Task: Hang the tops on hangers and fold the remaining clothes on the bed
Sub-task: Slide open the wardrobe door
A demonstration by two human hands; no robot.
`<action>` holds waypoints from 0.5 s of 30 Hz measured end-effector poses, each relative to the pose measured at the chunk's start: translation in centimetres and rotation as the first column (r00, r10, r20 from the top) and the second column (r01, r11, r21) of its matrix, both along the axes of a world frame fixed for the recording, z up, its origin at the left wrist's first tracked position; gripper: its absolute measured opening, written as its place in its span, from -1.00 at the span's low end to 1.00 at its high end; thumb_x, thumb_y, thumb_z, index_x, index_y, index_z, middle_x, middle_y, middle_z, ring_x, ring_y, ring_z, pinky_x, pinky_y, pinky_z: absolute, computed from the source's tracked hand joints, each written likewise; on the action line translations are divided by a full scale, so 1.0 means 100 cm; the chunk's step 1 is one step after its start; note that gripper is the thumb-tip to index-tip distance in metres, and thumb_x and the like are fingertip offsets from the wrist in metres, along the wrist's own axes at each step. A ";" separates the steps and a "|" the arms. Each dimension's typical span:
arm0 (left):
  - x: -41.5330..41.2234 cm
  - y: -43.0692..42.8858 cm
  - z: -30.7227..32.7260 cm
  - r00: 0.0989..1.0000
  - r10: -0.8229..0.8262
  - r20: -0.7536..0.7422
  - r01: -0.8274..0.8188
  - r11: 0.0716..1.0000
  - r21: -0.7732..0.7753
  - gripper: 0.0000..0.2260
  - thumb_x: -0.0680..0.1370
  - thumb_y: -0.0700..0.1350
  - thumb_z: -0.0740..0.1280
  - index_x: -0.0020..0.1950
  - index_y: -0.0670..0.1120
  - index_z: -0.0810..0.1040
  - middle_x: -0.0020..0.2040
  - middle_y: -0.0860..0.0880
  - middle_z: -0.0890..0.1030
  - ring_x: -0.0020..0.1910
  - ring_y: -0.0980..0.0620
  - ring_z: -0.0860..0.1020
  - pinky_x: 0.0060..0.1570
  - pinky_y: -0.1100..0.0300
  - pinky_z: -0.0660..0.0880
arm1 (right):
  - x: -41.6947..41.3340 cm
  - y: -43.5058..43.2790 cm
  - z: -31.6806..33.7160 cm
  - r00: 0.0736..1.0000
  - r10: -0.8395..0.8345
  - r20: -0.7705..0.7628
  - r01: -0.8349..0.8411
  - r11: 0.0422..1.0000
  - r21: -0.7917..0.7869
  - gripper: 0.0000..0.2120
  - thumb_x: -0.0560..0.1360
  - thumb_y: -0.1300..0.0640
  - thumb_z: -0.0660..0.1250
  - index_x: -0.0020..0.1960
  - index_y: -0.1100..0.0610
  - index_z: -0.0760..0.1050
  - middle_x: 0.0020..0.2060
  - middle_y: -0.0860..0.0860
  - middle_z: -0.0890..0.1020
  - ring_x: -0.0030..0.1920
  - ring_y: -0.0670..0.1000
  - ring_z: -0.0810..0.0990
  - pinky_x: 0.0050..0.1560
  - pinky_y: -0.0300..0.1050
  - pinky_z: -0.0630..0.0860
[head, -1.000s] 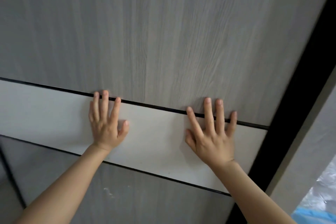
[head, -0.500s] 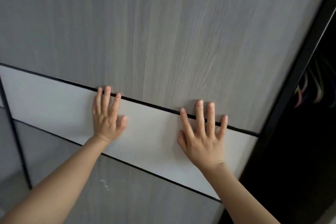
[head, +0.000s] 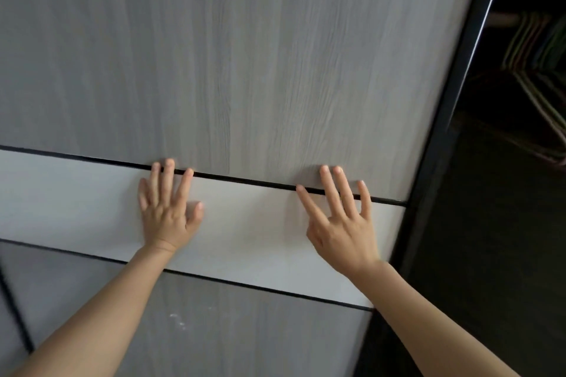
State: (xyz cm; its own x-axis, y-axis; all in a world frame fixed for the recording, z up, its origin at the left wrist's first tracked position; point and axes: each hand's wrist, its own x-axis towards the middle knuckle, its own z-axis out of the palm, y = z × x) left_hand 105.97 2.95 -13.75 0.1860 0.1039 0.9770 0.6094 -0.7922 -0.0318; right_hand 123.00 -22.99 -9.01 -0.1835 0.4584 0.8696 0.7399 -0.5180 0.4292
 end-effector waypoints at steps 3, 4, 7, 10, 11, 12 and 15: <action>-0.022 0.022 0.006 1.000 -0.001 -0.001 0.001 0.998 -0.057 -0.49 0.48 0.04 0.12 0.40 -0.11 0.25 0.42 -0.26 0.21 0.52 -0.12 -0.04 0.45 0.02 -0.17 | -0.012 -0.002 0.010 0.992 -0.035 -0.125 0.052 0.990 0.129 -0.48 0.43 0.11 0.18 0.39 0.05 0.25 0.38 0.24 0.21 0.47 0.20 0.07 0.38 0.22 0.03; -0.029 0.028 0.007 1.000 -0.005 -0.004 0.005 0.997 -0.073 -0.49 0.48 0.03 0.13 0.39 -0.12 0.27 0.42 -0.27 0.24 0.50 -0.19 0.02 0.44 0.00 -0.15 | -0.014 -0.003 0.014 0.973 -0.025 -0.228 0.071 0.978 0.196 -0.48 0.45 0.10 0.17 0.40 0.09 0.22 0.39 0.25 0.19 0.48 0.21 0.05 0.39 0.22 0.04; -0.055 0.042 0.008 1.000 -0.010 -0.021 0.006 0.985 -0.171 -0.49 0.48 0.01 0.12 0.41 -0.13 0.27 0.43 -0.29 0.28 0.43 -0.28 0.15 0.32 -0.26 0.10 | -0.039 0.001 0.031 0.749 0.195 -0.634 0.034 0.943 0.331 -0.41 0.50 0.12 0.19 0.49 0.11 0.09 0.43 0.24 0.18 0.38 0.24 0.25 0.28 0.19 0.28; -0.073 0.047 0.014 0.998 -0.029 -0.047 0.010 0.937 -0.348 -0.46 0.48 0.04 0.10 0.43 -0.16 0.25 0.44 -0.31 0.24 0.40 -0.35 0.20 0.22 -0.39 0.19 | -0.059 0.018 0.033 0.418 0.280 -0.864 -0.067 0.958 0.278 -0.25 0.55 0.14 0.23 0.53 0.00 -0.20 0.45 0.07 0.20 -0.02 0.14 0.53 -0.17 -0.10 0.40; -0.077 0.047 0.017 0.999 -0.022 -0.046 0.002 0.912 -0.411 -0.43 0.47 0.05 0.09 0.42 -0.19 0.26 0.44 -0.33 0.24 0.38 -0.39 0.22 0.20 -0.40 0.20 | -0.065 0.027 0.031 0.417 0.257 -0.872 -0.074 0.965 0.250 -0.24 0.55 0.13 0.23 0.53 0.00 -0.24 0.45 0.06 0.19 -0.12 0.14 0.53 -0.24 -0.13 0.36; -0.081 0.047 0.021 0.999 -0.012 -0.044 -0.010 0.881 -0.472 -0.40 0.45 0.06 0.08 0.41 -0.24 0.28 0.43 -0.36 0.24 0.35 -0.43 0.25 0.18 -0.41 0.23 | -0.070 0.037 0.030 0.434 0.249 -0.866 -0.082 0.968 0.237 -0.23 0.55 0.14 0.22 0.53 0.01 -0.25 0.44 0.07 0.19 -0.13 0.15 0.53 -0.26 -0.14 0.35; -0.091 0.039 0.027 0.998 -0.028 -0.063 -0.012 0.826 -0.564 -0.34 0.40 0.08 0.08 0.38 -0.32 0.30 0.36 -0.42 0.30 0.28 -0.46 0.33 0.10 -0.38 0.34 | -0.085 0.067 0.023 0.504 0.221 -0.835 -0.098 0.975 0.200 -0.26 0.54 0.17 0.20 0.53 0.08 -0.21 0.44 0.11 0.19 -0.04 0.21 0.53 -0.26 -0.15 0.29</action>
